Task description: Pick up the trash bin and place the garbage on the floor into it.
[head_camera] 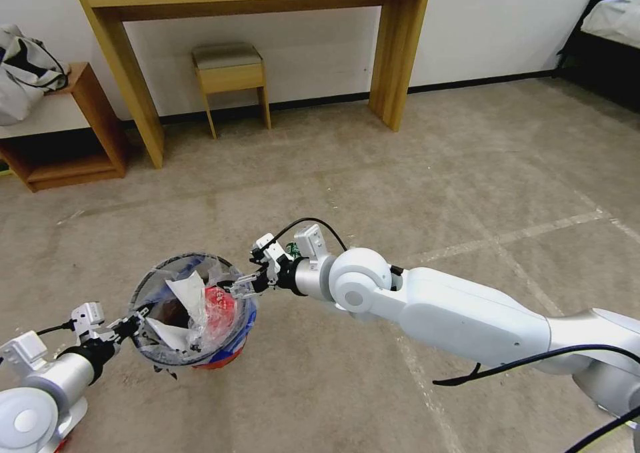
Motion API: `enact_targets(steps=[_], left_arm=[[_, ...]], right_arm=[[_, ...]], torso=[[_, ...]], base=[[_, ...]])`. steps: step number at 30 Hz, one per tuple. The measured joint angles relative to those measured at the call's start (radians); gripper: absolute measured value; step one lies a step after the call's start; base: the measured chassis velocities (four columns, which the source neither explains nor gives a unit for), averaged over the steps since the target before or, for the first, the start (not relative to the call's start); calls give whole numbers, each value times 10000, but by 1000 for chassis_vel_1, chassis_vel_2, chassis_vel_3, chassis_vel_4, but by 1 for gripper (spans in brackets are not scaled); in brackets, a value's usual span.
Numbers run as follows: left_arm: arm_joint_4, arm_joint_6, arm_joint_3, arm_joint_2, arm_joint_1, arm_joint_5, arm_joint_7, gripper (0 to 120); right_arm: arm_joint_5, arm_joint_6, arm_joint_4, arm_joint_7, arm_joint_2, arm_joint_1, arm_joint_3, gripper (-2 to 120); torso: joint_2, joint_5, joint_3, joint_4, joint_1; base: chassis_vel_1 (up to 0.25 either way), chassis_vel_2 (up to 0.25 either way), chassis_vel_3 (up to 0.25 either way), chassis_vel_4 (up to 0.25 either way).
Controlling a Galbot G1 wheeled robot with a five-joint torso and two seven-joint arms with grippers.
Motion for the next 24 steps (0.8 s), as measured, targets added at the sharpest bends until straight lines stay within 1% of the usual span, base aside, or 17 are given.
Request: enact_targets(steps=[5, 7, 8, 10, 11, 12, 14, 16, 17, 19, 20, 22, 23, 24], left_arm=[[35, 0, 13, 6, -9, 4, 5, 1], [79, 0, 3, 20, -15, 7, 10, 1], [79, 0, 3, 20, -15, 7, 10, 1], [95, 0, -21, 35, -15, 7, 12, 1], [95, 0, -21, 35, -15, 7, 12, 1], [97, 0, -50, 47, -12, 7, 15, 1], [97, 0, -63, 54, -8, 6, 17, 1], [95, 0, -146, 90, 24, -12, 18, 1], [95, 0, -146, 90, 24, -12, 18, 1], [68, 0, -241, 97, 64, -46, 18, 1], [68, 0, -241, 97, 64, -46, 18, 1], [33, 0, -308, 93, 87, -68, 18, 1], [33, 0, -308, 93, 87, -68, 18, 1], [9, 0, -353, 84, 104, -81, 19, 1]], right_arm=[[-52, 4, 108, 15, -23, -28, 237, 93], [-116, 74, 280, -2, -42, -82, 731, 93], [-116, 74, 280, -2, -42, -82, 731, 93], [-173, 260, 437, -27, -37, -131, 1291, 93], [-173, 260, 437, -27, -37, -131, 1291, 93], [-176, 356, 617, -72, -82, -172, 1764, 93], [-177, 397, 695, -106, -131, -191, 1955, 93], [-255, 648, 1087, -308, -464, -366, 2888, 93], [-255, 648, 1087, -308, -464, -366, 2888, 93], [-350, 1058, 1491, -536, -836, -769, 4088, 93], [-350, 1058, 1491, -536, -836, -769, 4088, 93], [-590, 1698, 1647, -693, -1089, -1129, 4815, 93], [-590, 1698, 1647, -693, -1089, -1129, 4815, 93], [-824, 2227, 1745, -759, -1298, -1542, 5379, 93]], torso=[[0, 0, 0, 0, 0], [0, 0, 0, 0, 0], [0, 0, 0, 0, 0], [0, 0, 0, 0, 0], [0, 0, 0, 0, 0], [0, 0, 0, 2, 0], [-1, 0, 0, 2, 0], [0, 1, 0, 2, 0], [0, 1, 0, 2, 0], [0, 1, 0, -1, -1], [0, 1, 0, -1, -1], [0, 2, -1, 0, -1], [0, 2, -1, 0, -1], [0, 2, 0, -1, -1]], base=[[0, 0, 0, 0], [0, 0, 0, 0], [0, 0, 0, 0], [0, 0, 0, 0], [0, 0, 0, 0], [0, 0, 0, 0], [0, 0, 0, 0], [0, 0, 0, 0], [0, 0, 0, 0], [0, 0, 0, 0], [0, 0, 0, 0], [0, 0, 0, 0], [0, 0, 0, 0], [0, 0, 0, 0]])
